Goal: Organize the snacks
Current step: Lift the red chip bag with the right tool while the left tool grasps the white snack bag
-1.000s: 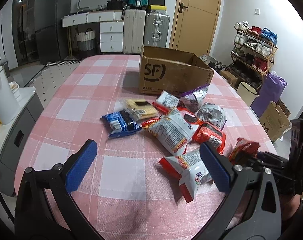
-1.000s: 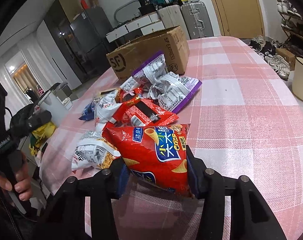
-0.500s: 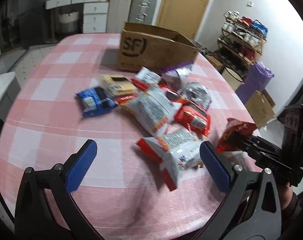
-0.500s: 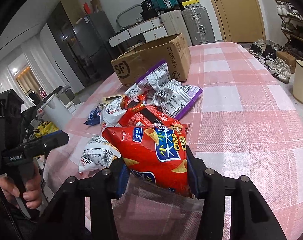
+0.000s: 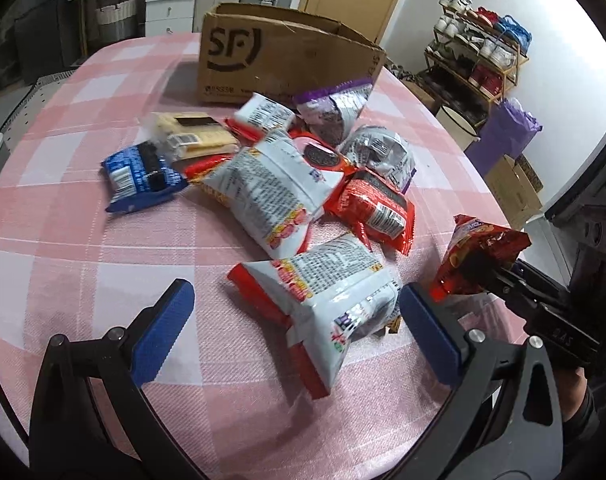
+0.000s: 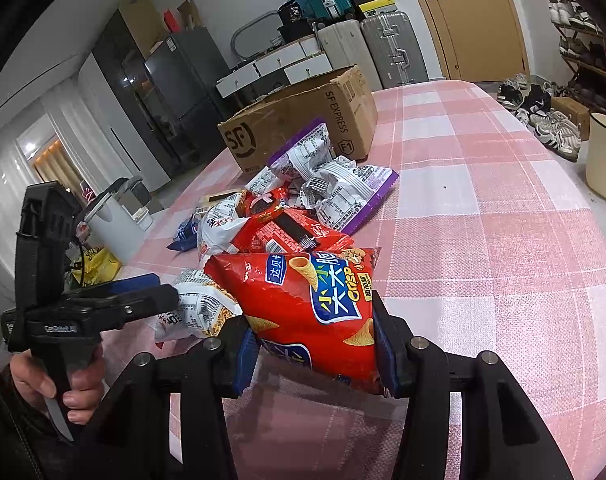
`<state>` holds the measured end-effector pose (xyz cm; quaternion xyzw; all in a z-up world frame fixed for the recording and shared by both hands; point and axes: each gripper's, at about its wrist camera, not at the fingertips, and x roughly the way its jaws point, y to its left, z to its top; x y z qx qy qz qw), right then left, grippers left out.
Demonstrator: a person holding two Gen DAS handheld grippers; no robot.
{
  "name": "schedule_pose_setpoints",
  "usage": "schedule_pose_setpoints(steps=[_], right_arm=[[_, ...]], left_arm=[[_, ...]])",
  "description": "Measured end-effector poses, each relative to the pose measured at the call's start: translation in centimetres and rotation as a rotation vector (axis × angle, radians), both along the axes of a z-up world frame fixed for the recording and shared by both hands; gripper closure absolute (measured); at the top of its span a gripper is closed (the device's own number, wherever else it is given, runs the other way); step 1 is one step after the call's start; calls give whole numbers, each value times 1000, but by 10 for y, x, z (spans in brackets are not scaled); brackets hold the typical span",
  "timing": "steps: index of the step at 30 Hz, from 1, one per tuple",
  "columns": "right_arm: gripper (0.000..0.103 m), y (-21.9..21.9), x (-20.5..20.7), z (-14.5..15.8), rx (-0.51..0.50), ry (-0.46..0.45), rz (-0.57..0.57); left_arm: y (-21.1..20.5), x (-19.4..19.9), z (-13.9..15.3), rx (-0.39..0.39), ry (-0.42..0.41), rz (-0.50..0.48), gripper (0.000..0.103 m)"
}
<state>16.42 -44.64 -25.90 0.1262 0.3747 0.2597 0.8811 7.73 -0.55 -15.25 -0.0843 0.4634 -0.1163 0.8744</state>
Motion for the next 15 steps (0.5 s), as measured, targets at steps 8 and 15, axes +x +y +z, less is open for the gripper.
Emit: schedule_pose_setpoints(steps=[8, 15], right_arm=[[54, -8, 2, -7, 21, 16, -10], [54, -14, 5, -12, 34, 26, -17]], left_arm=[[-11, 21, -16, -48, 55, -11, 1], [-9, 26, -23, -113, 64, -15, 7]])
